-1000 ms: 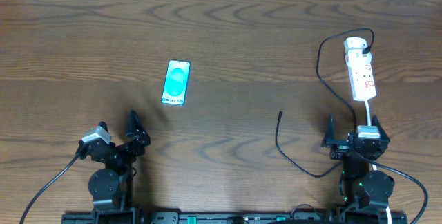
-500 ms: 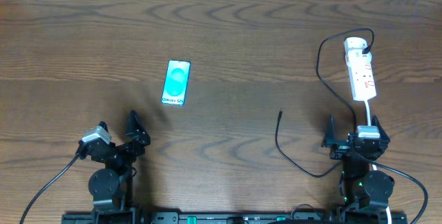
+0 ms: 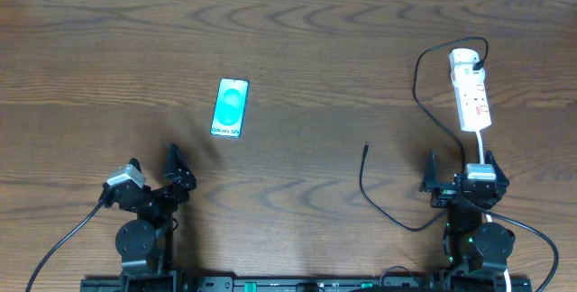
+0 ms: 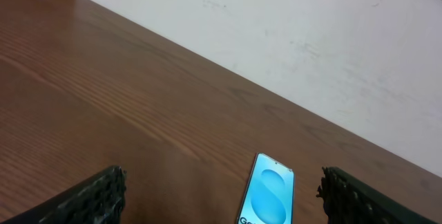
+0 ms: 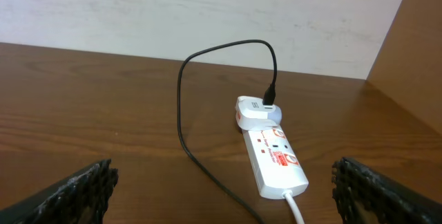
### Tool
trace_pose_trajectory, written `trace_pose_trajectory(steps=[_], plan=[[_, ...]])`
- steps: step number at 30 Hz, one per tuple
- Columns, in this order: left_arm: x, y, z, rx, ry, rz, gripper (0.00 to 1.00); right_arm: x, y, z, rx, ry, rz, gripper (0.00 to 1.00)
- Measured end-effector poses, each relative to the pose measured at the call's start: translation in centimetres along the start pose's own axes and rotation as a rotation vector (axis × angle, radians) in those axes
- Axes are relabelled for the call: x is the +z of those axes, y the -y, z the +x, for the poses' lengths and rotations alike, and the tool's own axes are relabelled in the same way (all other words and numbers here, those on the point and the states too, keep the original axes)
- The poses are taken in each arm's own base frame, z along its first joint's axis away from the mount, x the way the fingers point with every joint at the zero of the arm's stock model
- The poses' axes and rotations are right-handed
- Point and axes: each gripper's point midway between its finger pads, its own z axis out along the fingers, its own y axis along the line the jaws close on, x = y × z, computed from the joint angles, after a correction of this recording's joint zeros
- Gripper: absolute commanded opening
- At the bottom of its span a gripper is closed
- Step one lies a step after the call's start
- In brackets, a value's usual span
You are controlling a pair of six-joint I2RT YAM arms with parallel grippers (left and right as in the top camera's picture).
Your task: Plug charger to phone and switch on socket
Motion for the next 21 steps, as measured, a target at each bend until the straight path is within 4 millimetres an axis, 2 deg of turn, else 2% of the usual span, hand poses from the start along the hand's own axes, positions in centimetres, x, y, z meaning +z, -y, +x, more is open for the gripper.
trace_pose_trajectory(steps=[8,12,16,18,21], plan=[[0.0,0.3,-0.2,0.004,0.009,0.013,0.90,0.0,0.0,0.0,0.000,0.000,0.000,0.99],[-0.1,1.7,-0.9,0.054,0.032,0.090,0.90,0.0,0.0,0.0,0.000,0.000,0.000,0.99],[-0.1,2.3,-0.7,0.087,-0.002,0.111,0.90,0.0,0.0,0.0,0.000,0.000,0.000,0.99],[-0.1,2.8,-1.3,0.104,-0.025,0.118,0.90,0.0,0.0,0.0,0.000,-0.001,-0.001,0.99],[0.0,4.3,-3.3,0.130,-0.047,0.139,0.90,0.0,0.0,0.0,0.000,-0.001,-0.002,0.99]])
